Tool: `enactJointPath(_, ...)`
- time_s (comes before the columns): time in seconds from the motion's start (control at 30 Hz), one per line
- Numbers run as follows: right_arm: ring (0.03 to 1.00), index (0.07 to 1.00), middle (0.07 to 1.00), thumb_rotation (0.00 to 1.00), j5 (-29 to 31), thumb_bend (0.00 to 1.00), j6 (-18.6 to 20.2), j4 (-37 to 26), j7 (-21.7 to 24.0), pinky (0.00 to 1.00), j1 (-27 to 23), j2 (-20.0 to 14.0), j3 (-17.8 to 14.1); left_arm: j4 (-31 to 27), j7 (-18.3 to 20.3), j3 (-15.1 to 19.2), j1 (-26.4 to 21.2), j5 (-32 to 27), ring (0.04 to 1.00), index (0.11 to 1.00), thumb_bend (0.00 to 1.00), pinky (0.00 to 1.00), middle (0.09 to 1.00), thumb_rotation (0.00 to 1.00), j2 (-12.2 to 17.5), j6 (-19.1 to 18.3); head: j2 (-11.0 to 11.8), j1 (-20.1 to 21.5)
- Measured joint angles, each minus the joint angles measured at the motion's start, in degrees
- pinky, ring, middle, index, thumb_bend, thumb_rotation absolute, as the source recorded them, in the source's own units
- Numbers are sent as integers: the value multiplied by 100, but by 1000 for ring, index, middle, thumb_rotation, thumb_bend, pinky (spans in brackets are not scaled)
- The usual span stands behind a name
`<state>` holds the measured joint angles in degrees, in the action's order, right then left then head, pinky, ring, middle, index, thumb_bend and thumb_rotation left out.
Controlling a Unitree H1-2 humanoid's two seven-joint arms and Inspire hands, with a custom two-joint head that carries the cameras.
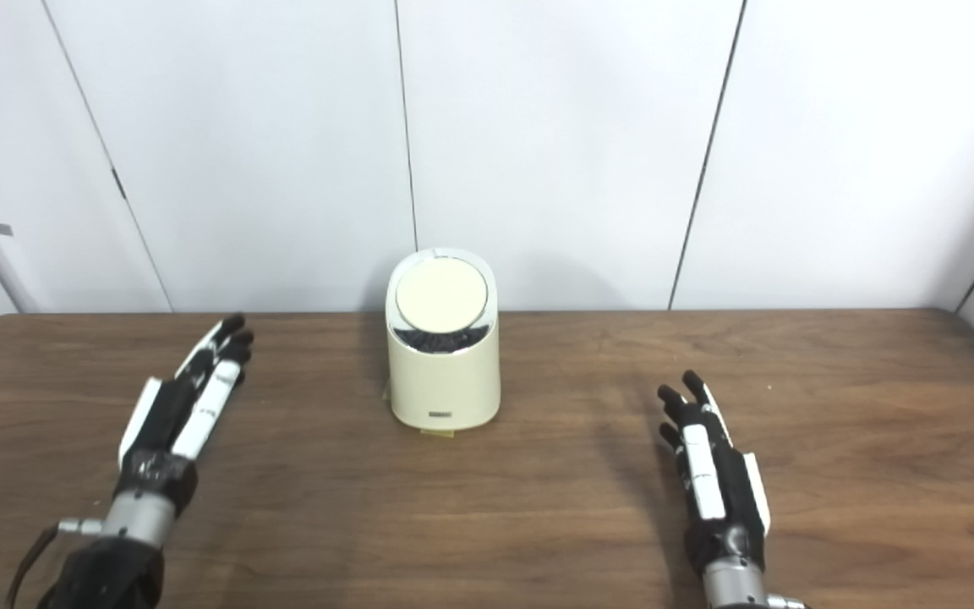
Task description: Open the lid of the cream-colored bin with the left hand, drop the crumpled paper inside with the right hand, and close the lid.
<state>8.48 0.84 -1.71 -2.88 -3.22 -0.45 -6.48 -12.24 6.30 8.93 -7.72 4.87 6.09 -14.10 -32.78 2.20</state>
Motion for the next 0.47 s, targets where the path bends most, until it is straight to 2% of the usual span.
enactJointPath(0.17, 944, 922, 888, 826, 13, 623, 1, -3, 85, 923, 1, -18, 1, 4, -113, 51, 265, -262, 964, 992, 441, 999, 956, 815, -40, 30, -35, -44)
enactJointPath(0.3, 961, 925, 920, 826, 35, 626, 36, -28, 138, 946, 16, -34, 1, 49, -191, 45, 505, -462, 986, 1000, 424, 1000, 972, 835, -186, 207, -97, -97)
enactJointPath(0.47, 981, 947, 962, 851, 81, 624, 223, -181, 269, 977, 108, -130, 60, 242, -210, -13, 698, -648, 1000, 1000, 457, 1000, 998, 873, -290, 347, -140, -149)
